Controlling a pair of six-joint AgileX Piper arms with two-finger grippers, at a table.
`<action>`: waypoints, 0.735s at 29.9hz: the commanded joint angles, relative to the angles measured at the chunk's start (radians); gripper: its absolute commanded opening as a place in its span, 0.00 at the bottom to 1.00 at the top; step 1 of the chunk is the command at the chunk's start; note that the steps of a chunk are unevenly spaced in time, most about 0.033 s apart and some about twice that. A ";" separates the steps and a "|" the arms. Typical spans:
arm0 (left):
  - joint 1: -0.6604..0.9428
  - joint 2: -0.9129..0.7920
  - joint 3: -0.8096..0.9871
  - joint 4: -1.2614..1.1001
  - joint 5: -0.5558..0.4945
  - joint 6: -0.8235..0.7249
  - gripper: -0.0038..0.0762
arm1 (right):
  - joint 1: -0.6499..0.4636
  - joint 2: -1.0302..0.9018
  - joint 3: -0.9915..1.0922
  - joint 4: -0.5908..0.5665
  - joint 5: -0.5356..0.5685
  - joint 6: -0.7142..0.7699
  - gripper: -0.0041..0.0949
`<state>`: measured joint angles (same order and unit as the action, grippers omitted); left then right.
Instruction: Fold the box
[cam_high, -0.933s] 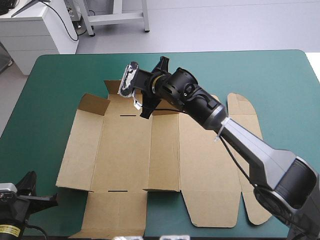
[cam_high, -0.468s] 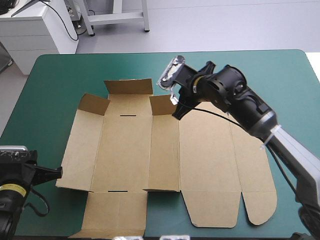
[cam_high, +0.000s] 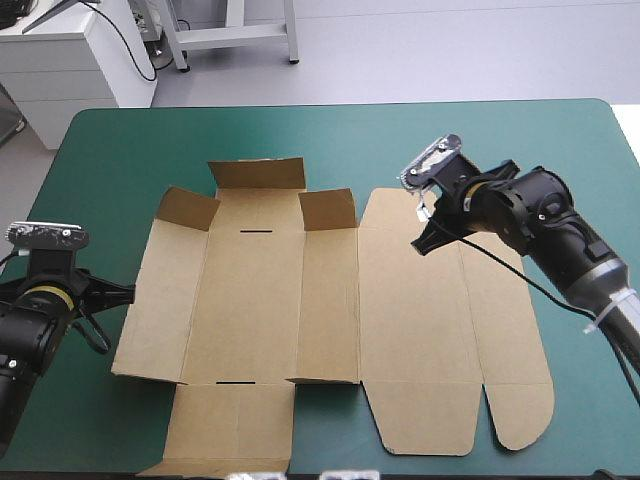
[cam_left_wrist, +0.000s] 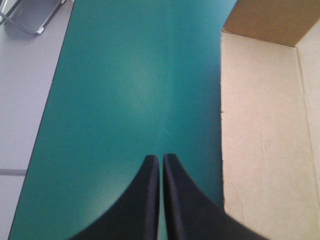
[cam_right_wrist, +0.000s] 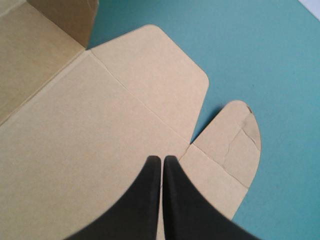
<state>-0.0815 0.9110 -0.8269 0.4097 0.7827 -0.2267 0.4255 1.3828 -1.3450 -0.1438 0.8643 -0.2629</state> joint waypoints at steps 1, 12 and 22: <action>0.085 0.051 -0.085 -0.068 -0.027 0.090 0.07 | -0.064 -0.063 0.014 0.040 -0.074 -0.005 0.04; 0.403 0.356 -0.289 -0.651 0.135 0.535 0.07 | -0.137 -0.118 0.065 0.121 -0.083 -0.039 0.04; 0.527 0.634 -0.497 -0.901 0.512 0.666 0.07 | -0.137 -0.118 0.109 0.121 -0.099 0.046 0.03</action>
<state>0.4236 1.5336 -1.2722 -0.3998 1.1891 0.4129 0.2951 1.2981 -1.2251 -0.0183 0.8257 -0.2425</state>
